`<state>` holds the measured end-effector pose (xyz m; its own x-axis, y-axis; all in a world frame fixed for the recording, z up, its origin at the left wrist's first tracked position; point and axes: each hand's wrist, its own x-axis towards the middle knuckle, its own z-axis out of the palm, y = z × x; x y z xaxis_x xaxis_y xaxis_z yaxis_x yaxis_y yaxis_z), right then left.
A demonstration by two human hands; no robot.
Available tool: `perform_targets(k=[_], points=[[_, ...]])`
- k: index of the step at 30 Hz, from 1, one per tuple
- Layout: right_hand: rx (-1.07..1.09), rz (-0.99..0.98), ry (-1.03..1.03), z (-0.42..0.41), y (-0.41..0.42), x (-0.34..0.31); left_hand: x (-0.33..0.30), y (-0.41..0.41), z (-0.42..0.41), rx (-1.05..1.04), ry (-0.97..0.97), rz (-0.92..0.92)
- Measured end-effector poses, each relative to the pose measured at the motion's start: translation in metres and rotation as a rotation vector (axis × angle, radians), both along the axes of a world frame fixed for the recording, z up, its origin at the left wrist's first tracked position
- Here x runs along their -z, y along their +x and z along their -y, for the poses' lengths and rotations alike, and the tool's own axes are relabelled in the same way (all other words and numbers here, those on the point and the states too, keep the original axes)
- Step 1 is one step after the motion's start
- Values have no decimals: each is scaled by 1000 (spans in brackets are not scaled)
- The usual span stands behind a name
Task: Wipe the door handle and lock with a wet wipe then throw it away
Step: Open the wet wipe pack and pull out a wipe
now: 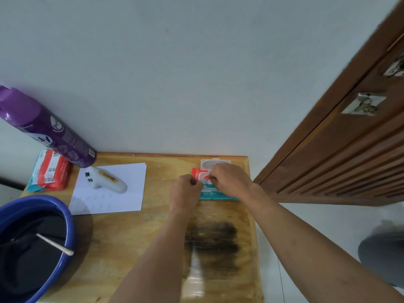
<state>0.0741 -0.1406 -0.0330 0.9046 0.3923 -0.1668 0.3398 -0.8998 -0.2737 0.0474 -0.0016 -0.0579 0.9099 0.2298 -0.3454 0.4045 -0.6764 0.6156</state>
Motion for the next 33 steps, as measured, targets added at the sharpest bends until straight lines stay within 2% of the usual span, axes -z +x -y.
perform_targets(k=[8,12,25,30,33], points=[[-153,90,-234,-23,19,-4,0,-1,-1,15,1,9],[-360,125,-348,-25,19,0,3,1,-3,3,-17,10],[-440,85,-410,-21,19,-12,3,-1,0,-4,-42,20],[-441,91,-347,-23,23,0,4,-1,-2,11,-31,24],[-367,70,-255,-20,24,5,3,-2,-2,13,-14,36]])
